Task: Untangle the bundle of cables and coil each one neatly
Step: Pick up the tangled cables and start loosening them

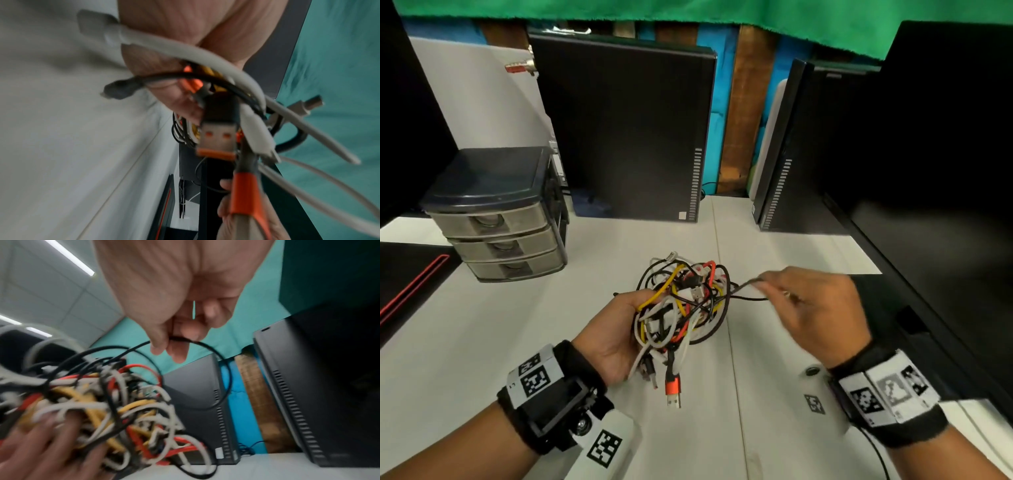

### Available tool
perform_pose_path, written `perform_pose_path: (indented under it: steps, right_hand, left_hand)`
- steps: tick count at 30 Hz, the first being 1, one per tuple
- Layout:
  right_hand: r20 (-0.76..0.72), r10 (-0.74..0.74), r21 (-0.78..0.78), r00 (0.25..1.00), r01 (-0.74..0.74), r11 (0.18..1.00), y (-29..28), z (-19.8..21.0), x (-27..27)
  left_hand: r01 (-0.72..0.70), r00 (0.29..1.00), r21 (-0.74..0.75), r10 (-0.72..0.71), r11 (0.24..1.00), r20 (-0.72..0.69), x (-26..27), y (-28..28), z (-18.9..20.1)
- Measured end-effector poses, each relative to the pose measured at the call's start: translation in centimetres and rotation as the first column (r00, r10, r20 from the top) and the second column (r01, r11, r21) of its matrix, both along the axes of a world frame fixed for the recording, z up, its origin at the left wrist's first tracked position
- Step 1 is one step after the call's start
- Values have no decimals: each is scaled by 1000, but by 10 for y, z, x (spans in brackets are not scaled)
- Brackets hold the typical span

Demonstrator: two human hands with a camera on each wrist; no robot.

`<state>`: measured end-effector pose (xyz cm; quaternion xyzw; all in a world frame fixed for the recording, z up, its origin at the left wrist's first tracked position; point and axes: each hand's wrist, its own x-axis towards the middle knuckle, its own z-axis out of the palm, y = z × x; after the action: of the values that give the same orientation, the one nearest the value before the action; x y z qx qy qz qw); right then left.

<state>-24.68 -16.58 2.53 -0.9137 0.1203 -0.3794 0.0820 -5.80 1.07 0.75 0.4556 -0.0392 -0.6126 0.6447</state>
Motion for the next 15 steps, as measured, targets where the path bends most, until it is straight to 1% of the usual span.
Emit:
perform_pose_path:
  steps: [1,2,3,4,5,6,7,8,9,11,12,13,15]
  right_hand:
    - [62,-75,61,995,71,996,-10,4,-5]
    - [119,-174,155,977,155,976,-22,9,-10]
    - [118,-283,253,952,246,936,-32,12,-15]
    - [35,-368,329,929,337,882,-40,11,-19]
    - [-111,-411,378,905,421,825,-44,8,-20]
    - [-252,-415,386,874,484,785,-46,2,-19]
    - [-360,-407,348,840,525,776,-42,-4,-17]
    - [-420,-395,274,817,529,803,-37,-10,-13]
    - [-431,-353,208,831,472,857,-32,-15,-11]
    - [-371,-210,99,905,263,960,-18,-15,-5]
    - [-335,-146,31,931,166,986,-11,-11,-2]
    - [-307,-104,-33,946,99,995,-3,-8,1]
    - [-264,-36,-104,964,9,994,10,-6,6]
  left_hand:
    - [-32,999,1,32,999,27,6,1,-3]
    - [-56,997,-10,57,998,46,9,1,-2]
    - [-85,995,-13,86,996,58,13,1,-3]
    - [-103,993,-23,104,994,53,15,1,-3]
    - [-113,992,-25,115,993,57,15,1,-3]
    - [-112,992,-30,113,993,57,14,0,-2]
    - [-112,992,-29,114,993,58,13,0,-2]
    - [-111,992,-34,113,993,55,10,-1,-2]
    - [-118,991,-22,119,993,69,9,-1,-4]
    - [-128,988,1,128,992,83,7,-1,-6]
    - [-132,988,7,131,991,85,7,-1,-7]
    - [-136,987,19,134,991,85,7,-2,-8]
    - [-146,986,40,142,988,88,7,-2,-8]
